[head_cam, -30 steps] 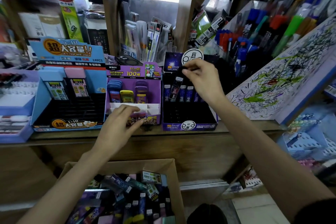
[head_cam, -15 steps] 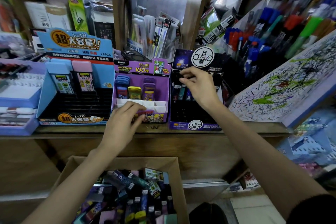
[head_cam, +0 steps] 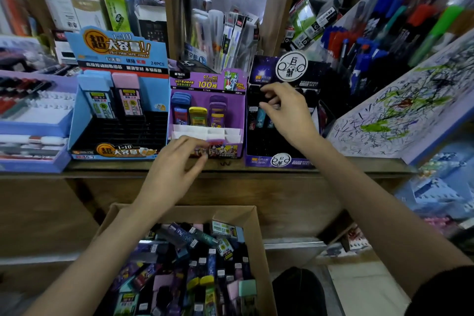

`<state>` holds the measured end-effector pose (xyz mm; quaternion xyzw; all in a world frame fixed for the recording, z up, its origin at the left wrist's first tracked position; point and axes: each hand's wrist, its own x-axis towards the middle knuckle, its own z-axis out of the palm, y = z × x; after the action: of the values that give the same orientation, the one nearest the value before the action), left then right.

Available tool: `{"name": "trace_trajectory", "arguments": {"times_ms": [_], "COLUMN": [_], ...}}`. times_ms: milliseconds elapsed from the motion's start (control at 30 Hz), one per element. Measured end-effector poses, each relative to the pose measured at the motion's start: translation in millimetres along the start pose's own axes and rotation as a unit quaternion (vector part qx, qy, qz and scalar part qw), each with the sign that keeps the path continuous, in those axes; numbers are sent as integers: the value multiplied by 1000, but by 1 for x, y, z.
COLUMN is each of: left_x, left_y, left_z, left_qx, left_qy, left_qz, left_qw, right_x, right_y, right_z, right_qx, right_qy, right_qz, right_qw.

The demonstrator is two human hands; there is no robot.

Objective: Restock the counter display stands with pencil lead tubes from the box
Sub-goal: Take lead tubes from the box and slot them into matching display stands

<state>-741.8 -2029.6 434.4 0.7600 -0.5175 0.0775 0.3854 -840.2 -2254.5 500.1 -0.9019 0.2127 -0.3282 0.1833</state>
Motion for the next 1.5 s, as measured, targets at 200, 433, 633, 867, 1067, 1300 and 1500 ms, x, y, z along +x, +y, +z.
{"name": "trace_trajectory", "arguments": {"times_ms": [200, 433, 633, 867, 1067, 1300, 1500], "left_x": [-63, -143, -208, -241, -238, -241, -245], "left_y": [-18, -59, -99, -114, -112, -111, -116], "left_z": [2, 40, 60, 63, 78, 89, 88], "left_qx": [-18, -31, -15, -83, -87, -81, -107], "left_qy": [-95, -200, -300, -332, -370, -371, -366], "left_qz": [-71, -206, -277, -343, -345, -311, -320], "left_qw": [993, 957, 913, 875, 858, 871, 867], "right_x": [-88, -191, -258, -287, -294, -291, -288], "right_y": [-6, 15, 27, 14, -3, -9, -4], "right_z": [3, 79, 151, 191, 208, 207, 191], "right_qx": [54, 75, 55, 32, -2, 60, 139], "right_qy": [-137, -317, -464, -462, -510, -497, -524], "right_qz": [-23, 109, 224, 211, 138, 199, 241], "right_qw": [989, 939, 855, 861, 849, 842, 805]}}
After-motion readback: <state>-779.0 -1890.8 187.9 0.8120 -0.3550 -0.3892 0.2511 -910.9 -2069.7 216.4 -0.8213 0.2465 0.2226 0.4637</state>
